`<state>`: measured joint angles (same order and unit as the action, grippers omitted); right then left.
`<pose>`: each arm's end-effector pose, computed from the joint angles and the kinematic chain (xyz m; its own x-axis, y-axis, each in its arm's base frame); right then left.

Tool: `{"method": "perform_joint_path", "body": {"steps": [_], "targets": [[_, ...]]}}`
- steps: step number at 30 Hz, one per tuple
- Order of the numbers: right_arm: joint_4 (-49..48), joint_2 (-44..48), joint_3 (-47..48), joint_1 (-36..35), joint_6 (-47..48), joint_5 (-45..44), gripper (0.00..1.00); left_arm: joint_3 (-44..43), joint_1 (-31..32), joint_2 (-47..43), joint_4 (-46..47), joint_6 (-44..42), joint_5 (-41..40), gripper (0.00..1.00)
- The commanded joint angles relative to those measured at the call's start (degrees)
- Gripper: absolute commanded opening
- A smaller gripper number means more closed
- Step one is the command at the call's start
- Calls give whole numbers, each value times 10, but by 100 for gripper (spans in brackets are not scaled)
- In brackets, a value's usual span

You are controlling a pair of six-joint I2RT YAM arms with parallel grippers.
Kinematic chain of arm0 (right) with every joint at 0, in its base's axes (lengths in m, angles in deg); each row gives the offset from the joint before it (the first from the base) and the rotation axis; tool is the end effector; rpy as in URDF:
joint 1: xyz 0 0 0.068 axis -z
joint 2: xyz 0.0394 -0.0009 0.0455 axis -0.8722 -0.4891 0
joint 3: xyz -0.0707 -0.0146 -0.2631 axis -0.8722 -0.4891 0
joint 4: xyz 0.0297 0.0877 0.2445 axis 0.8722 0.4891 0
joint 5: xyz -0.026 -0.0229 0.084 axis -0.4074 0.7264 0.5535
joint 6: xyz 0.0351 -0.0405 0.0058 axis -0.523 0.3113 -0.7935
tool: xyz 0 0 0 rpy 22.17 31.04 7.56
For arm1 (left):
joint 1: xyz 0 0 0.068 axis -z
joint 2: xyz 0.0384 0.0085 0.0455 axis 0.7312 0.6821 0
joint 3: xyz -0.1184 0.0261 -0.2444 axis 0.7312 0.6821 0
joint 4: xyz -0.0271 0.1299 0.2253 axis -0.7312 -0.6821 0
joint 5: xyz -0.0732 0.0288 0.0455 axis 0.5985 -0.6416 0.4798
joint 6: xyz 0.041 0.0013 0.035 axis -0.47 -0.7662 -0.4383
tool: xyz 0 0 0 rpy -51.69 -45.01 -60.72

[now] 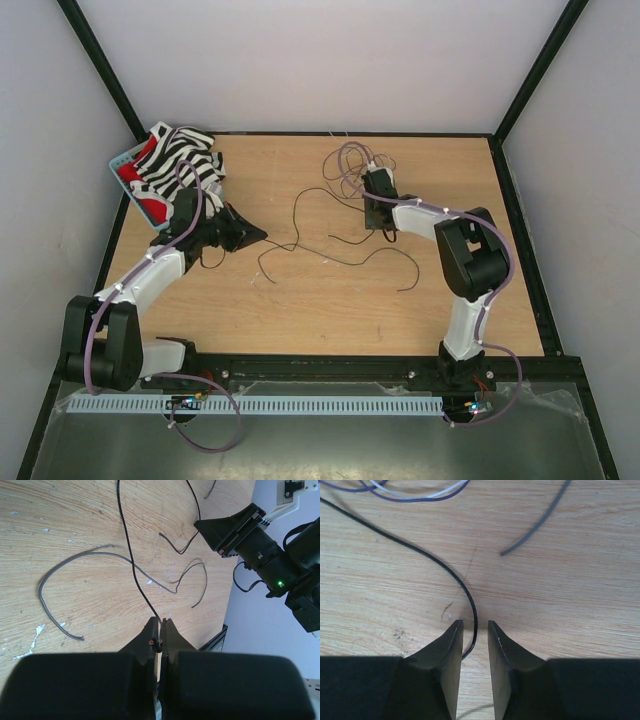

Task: Zip-tie the wires
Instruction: Straighten the cable at the center of the board.

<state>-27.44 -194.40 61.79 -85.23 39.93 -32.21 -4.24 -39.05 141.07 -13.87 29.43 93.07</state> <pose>0.3676 0.1579 0.1614 -0.7278 -0.0255 -0.6853 -0.0436 0.9990 0.0092 0.2638 -0.0563 0.2246 -0.7775 -0.5309 -0.3371 -0.0209 0.5576 -0.8299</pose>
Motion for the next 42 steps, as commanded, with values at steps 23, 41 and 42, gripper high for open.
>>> {"method": "perform_joint_path", "body": {"steps": [23, 41, 42], "targets": [[108, 220, -87, 123, 182, -317, 0, 26, -13, -26, -13, -40, 22, 0], [172, 145, -128, 170, 190, -271, 0, 85, 10, 65, 11, -59, -43, 0], [172, 134, -129, 169, 184, -260, 0, 86, 10, 70, 13, -59, -45, 0]]}}
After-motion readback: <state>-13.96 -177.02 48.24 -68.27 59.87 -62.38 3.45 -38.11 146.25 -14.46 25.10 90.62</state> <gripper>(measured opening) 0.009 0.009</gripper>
